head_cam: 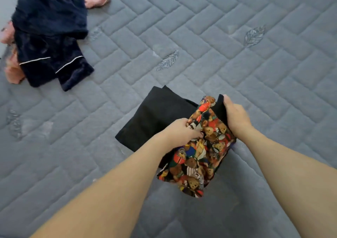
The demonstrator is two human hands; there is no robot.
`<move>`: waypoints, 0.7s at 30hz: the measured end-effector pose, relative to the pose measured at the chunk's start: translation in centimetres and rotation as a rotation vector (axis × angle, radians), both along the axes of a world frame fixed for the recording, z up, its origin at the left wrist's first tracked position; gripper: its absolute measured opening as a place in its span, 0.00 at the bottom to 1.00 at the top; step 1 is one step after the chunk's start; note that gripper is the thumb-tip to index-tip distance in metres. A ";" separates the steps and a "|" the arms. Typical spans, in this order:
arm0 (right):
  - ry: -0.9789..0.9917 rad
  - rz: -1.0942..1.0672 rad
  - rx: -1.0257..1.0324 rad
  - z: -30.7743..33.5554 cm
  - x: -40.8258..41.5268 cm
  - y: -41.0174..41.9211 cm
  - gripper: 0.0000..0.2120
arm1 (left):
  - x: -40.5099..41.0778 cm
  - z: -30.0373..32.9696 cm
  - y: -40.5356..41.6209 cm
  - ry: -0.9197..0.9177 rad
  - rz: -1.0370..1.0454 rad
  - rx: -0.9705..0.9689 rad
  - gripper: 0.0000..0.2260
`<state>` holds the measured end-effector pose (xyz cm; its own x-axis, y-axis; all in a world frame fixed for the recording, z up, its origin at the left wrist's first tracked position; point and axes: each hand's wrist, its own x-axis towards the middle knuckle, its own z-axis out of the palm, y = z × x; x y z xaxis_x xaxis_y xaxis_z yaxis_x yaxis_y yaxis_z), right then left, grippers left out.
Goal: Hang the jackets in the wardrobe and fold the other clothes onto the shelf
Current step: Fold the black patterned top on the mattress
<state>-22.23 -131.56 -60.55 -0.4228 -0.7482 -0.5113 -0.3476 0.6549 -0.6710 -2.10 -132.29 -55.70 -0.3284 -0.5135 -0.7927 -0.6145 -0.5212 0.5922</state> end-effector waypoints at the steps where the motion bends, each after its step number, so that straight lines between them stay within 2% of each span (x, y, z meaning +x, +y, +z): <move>1: -0.010 0.088 -0.034 0.5 1.2 -1.3 0.35 | 1.6 0.0 -1.3 -0.048 0.003 -0.102 0.10; 3: -0.011 0.232 -0.108 1.2 3.9 -4.4 0.29 | 4.9 -0.5 -3.9 -0.157 0.000 -0.298 0.09; 6: 0.104 0.447 -0.141 0.2 8.0 -9.1 0.18 | 9.0 -3.3 -7.1 -0.333 0.024 -0.438 0.18; 9: 0.313 0.582 -0.035 -3.5 11.2 -12.3 0.20 | 10.8 -8.1 -8.3 -0.567 -0.036 -0.424 0.23; 12: 0.417 0.624 0.039 -7.3 12.6 -13.5 0.23 | 11.1 -12.7 -7.8 -0.559 0.041 -0.454 0.20; 15: 0.416 0.584 -0.014 -10.3 12.9 -14.1 0.22 | 11.9 -15.4 -7.8 -0.531 0.131 -0.578 0.20; 19: 0.467 0.580 -0.119 -11.4 13.5 -14.5 0.18 | 12.5 -16.0 -8.7 -0.444 0.161 -0.624 0.18; 21: 0.393 0.638 -0.179 -11.1 13.5 -14.9 0.17 | 12.5 -15.8 -8.6 -0.453 0.133 -0.729 0.14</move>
<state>-8.78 -146.48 -71.63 -0.0077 -0.9654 -0.2608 -0.8564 0.1410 -0.4967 10.39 -140.84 -71.51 0.0386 -0.9560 -0.2908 -0.8329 -0.1916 0.5192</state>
